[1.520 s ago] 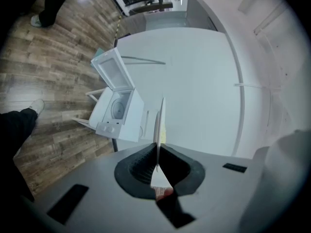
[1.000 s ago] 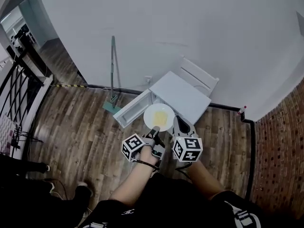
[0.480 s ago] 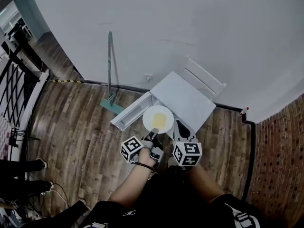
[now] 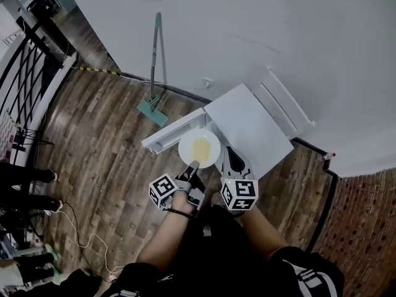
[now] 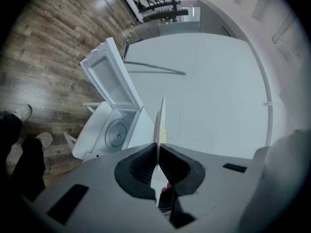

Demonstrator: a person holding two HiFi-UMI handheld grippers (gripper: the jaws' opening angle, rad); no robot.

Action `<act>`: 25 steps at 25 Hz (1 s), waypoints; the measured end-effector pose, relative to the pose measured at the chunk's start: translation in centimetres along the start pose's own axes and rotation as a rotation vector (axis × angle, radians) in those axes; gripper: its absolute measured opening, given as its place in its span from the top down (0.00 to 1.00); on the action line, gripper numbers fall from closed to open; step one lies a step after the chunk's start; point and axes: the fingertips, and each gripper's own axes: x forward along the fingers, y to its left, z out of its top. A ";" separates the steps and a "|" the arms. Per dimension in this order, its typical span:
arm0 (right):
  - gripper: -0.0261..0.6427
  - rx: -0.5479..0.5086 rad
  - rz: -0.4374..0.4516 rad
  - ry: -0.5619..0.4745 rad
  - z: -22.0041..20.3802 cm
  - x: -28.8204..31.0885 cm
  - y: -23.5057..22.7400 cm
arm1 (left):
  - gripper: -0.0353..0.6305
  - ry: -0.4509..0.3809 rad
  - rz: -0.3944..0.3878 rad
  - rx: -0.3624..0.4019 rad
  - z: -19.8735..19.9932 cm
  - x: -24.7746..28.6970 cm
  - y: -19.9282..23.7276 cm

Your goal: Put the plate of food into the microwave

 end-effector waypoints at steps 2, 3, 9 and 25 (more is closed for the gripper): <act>0.94 -0.016 0.025 0.013 -1.3 1.9 -0.3 | 0.93 -0.021 -0.002 -0.012 0.6 0.6 1.1; 0.94 -0.026 0.035 0.016 -1.8 2.7 -0.2 | 0.93 -0.029 -0.002 -0.017 0.9 0.8 1.7; 0.94 -0.065 0.072 0.011 -6.0 5.0 1.5 | 0.93 -0.025 0.013 -0.021 2.8 1.2 6.5; 0.94 -0.021 -0.048 -0.175 -25.7 13.7 -1.7 | 0.93 0.238 -0.089 0.120 7.9 13.4 24.6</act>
